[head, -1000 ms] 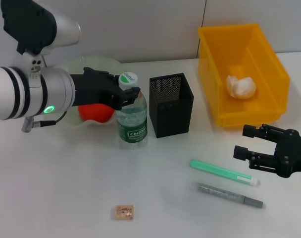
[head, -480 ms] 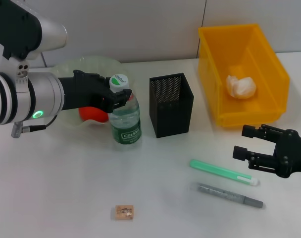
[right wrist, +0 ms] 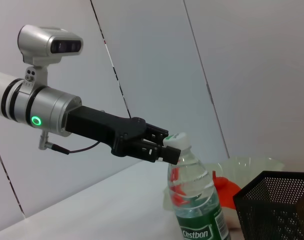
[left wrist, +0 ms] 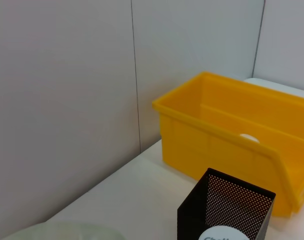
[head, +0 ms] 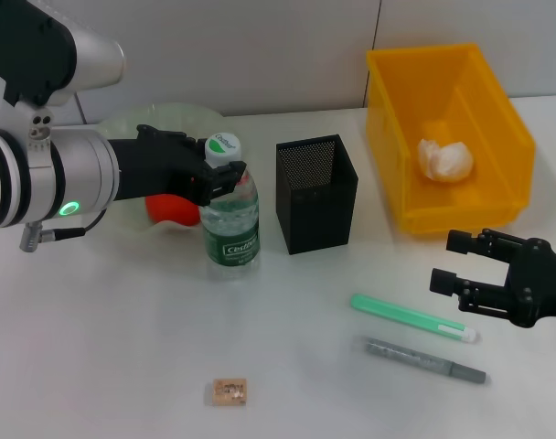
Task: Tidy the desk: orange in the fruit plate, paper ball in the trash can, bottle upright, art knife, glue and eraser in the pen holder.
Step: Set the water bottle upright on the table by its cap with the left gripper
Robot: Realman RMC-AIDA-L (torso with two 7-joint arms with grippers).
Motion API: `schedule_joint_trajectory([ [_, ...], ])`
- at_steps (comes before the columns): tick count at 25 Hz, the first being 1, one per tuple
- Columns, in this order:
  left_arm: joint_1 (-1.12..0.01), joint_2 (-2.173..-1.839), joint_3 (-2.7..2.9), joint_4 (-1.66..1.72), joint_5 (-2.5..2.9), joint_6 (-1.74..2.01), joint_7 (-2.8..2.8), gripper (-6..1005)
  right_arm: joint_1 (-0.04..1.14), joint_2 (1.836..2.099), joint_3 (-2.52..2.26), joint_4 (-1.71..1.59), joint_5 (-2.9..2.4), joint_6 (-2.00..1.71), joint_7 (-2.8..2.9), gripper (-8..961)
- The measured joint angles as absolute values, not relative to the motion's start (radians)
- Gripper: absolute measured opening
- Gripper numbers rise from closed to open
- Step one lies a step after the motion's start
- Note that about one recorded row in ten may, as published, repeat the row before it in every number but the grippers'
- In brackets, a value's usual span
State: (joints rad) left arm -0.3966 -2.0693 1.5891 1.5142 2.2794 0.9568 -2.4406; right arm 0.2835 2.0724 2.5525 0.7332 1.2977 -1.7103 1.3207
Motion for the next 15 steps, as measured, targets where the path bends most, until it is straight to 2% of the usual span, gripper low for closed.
schedule_joint_trajectory([
  [15,-0.372,-2.067,1.562,1.518,2.278,0.963,-2.441,441,0.287,2.072,2.550,0.733,1.298,-1.703,1.329,760],
])
